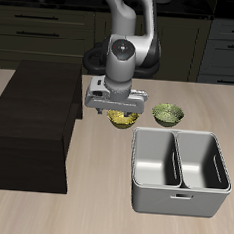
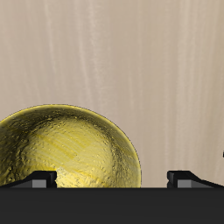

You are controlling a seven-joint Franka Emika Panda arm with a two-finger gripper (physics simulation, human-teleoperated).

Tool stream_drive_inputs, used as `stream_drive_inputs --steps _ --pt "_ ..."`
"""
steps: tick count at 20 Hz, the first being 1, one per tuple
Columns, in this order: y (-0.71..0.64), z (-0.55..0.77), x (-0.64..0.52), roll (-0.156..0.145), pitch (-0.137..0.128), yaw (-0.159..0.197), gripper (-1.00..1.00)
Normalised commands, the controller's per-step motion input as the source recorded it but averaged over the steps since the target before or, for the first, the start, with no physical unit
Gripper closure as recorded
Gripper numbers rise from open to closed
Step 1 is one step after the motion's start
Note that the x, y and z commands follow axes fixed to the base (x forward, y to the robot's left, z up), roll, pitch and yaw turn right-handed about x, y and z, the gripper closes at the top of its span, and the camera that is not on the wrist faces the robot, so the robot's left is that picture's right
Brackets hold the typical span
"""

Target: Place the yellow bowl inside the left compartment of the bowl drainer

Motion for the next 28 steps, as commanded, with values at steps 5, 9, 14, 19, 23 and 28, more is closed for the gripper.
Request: stream_drive_inputs --steps 5,9,14,19,23,28 --pt "0.01 -0.23 -0.04 -0.002 0.028 -0.014 -1.0" --pt "-0.04 -0.2 0.0 0.004 0.029 -0.037 -1.0" --pt "0.01 -0.06 0.0 0.005 0.004 -0.013 -1.0" --pt "-0.02 -0.04 -0.01 0.013 -0.003 -0.019 1.0" --pt "-0.03 0.04 -0.01 0.011 -0.016 -0.007 1.0" --pt "-0.02 0.12 0.01 -0.001 -0.021 -0.016 1.0"
